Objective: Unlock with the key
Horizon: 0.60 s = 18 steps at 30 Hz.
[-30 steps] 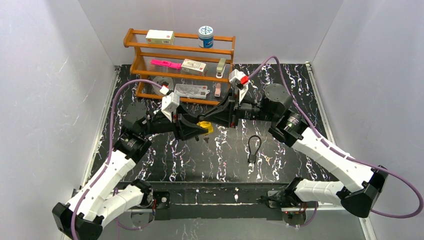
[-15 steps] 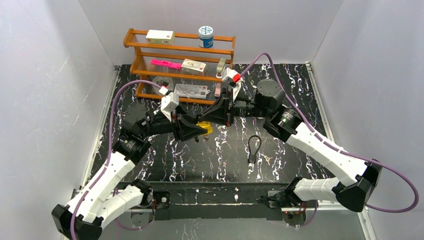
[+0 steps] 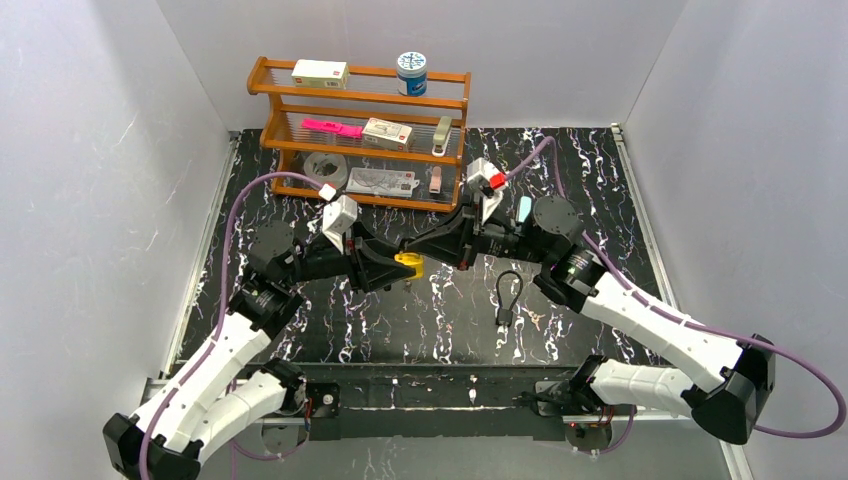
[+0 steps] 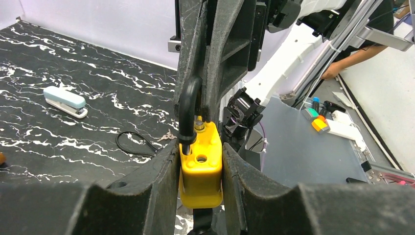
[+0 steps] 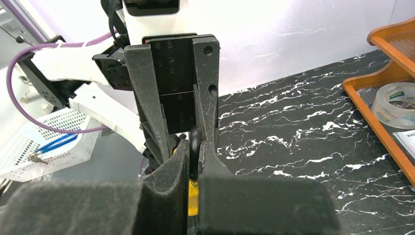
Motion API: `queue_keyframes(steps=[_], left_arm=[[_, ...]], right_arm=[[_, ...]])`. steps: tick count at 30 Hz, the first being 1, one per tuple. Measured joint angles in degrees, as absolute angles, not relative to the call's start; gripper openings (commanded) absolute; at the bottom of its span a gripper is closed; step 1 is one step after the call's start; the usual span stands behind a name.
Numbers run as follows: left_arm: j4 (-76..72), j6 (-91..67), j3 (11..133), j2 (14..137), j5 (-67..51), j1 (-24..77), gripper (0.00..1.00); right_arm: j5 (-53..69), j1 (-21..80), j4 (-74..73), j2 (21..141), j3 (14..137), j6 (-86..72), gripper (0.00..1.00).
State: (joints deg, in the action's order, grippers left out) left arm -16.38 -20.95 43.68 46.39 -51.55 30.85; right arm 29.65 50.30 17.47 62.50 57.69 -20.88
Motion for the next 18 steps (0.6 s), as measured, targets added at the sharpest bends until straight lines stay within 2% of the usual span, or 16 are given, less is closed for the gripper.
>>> queue_keyframes(steps=[5, 9, 12, 16, 18], left_arm=[[-16.3, -20.3, 43.0, 45.7, -51.5, 30.9, 0.0], [-16.3, -20.4, 43.0, 46.8, -52.1, 30.9, 0.11], [-16.8, -20.7, 43.2, 47.4, -52.0, 30.9, 0.1], [-16.7, -20.9, 43.2, 47.3, -50.8, 30.9, 0.04], [-16.1, -20.6, 43.3, 47.2, -48.8, 30.9, 0.04]], right_arm=[[28.4, 50.6, 24.7, 60.4, 52.2, -23.1, 0.01], [28.7, 50.5, 27.2, 60.2, 50.7, -23.8, 0.01], [28.6, 50.1, 27.1, 60.2, 50.7, -23.8, 0.01], [27.3, 50.1, 26.9, 60.2, 50.7, -23.9, 0.01], [25.3, 50.1, 26.0, 60.2, 50.8, -24.1, 0.01]])
